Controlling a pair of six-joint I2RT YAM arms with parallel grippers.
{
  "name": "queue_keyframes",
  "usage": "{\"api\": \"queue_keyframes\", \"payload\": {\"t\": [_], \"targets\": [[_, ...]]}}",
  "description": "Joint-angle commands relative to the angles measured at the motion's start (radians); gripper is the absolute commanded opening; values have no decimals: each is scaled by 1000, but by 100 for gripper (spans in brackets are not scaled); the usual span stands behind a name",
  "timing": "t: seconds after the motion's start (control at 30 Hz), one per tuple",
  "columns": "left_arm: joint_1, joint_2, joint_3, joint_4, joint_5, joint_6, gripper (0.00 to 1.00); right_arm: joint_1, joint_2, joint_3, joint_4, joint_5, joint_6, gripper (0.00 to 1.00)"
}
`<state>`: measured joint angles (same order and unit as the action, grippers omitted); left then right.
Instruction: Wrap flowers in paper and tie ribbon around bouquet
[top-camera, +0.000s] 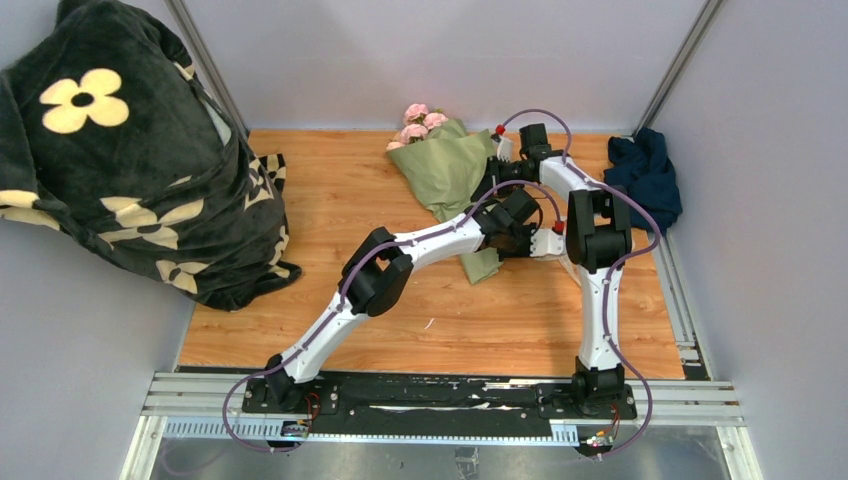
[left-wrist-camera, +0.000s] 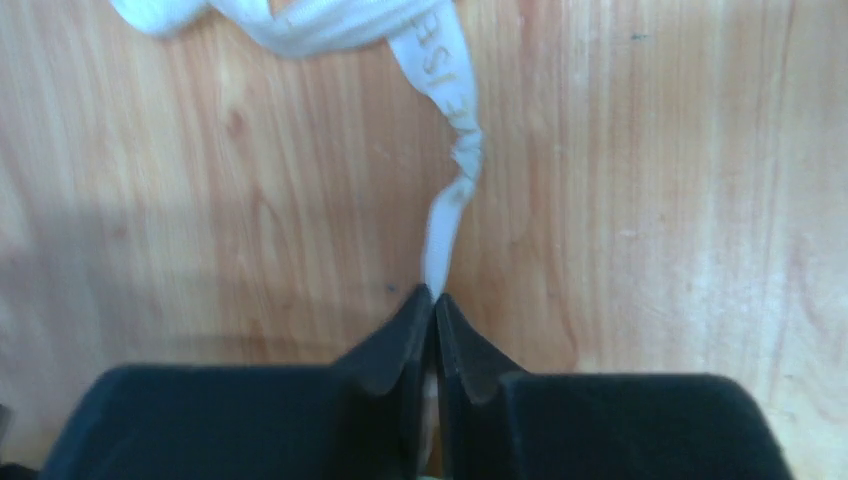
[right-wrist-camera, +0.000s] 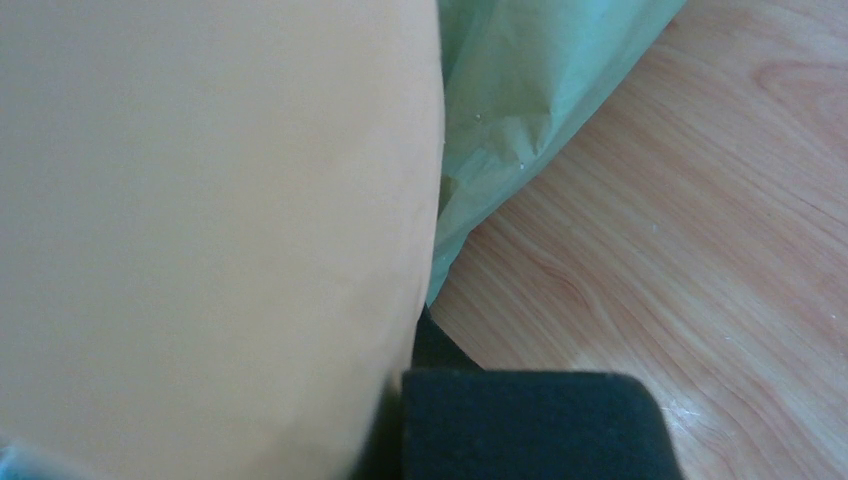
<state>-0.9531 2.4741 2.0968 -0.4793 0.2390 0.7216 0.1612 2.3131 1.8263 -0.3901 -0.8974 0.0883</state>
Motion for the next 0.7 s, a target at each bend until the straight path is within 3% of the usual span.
{"api": "queue_keyframes", "payload": {"t": [0.0,0.23,0.4,0.47,0.53,0.67], "targets": [[-13,15,-11,-104,29,-30,0,-6,-10,22,-35,25,12,0],[-206,-259,-372,-191,85,-46,0,6,-93,-23,-17,105,141,0],[-375,-402,-554,-425,168,-41,0,9,-156,-83,5,133,212,0],[-367,-438,-625,-524,167,-40,0,11,-188,-102,5,141,227,0],[-315,-500,-812,-539,113,-35,0,16,-224,-131,12,148,239,0],[-99,-580,-1035,-529,-7,-22,0,31,-288,-149,2,136,261,0]]}}
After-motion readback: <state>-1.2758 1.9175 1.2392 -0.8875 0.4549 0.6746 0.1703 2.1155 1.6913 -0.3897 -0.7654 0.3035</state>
